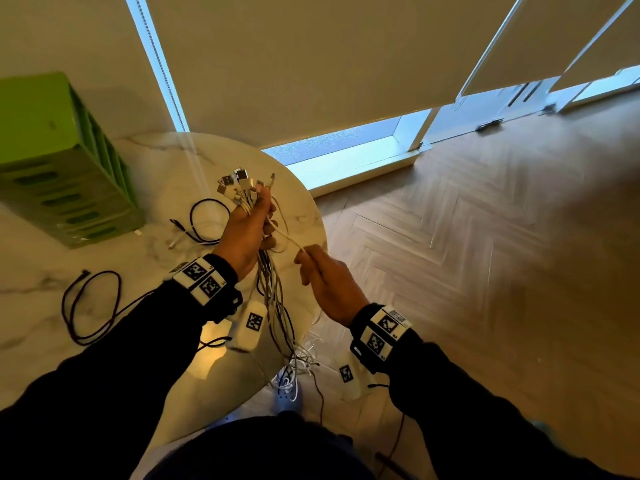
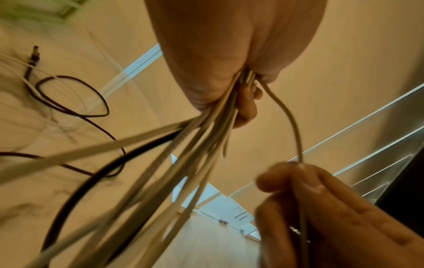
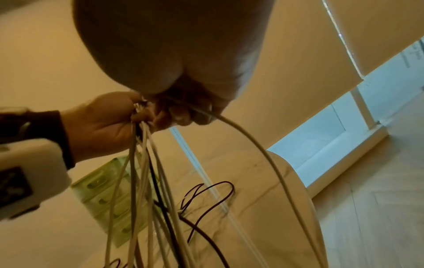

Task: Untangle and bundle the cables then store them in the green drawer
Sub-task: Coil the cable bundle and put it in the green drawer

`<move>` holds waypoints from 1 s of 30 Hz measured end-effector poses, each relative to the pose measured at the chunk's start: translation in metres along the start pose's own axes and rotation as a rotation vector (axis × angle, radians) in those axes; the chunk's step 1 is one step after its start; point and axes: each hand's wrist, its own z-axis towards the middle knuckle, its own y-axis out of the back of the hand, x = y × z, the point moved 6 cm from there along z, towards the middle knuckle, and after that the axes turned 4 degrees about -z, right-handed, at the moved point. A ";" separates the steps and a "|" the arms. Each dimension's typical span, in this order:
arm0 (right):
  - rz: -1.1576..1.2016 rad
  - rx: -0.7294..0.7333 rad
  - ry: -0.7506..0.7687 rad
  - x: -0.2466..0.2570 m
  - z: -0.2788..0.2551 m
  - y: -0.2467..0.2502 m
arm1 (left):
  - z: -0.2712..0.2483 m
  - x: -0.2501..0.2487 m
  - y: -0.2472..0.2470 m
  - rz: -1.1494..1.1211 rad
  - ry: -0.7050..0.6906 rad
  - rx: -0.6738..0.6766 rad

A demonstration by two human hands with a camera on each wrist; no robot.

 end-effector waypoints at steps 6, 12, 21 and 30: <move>-0.236 0.356 -0.616 -0.093 -0.004 0.008 | -0.004 -0.002 0.008 -0.156 0.037 0.019; -0.542 0.809 -0.537 -0.094 -0.019 -0.008 | -0.013 -0.009 -0.002 -0.146 0.038 0.133; 0.307 0.593 -0.115 0.042 0.045 -0.032 | -0.037 -0.038 -0.017 0.636 -0.185 0.347; 0.594 0.485 -0.195 0.090 0.047 -0.052 | -0.035 -0.053 0.034 0.218 -0.177 0.193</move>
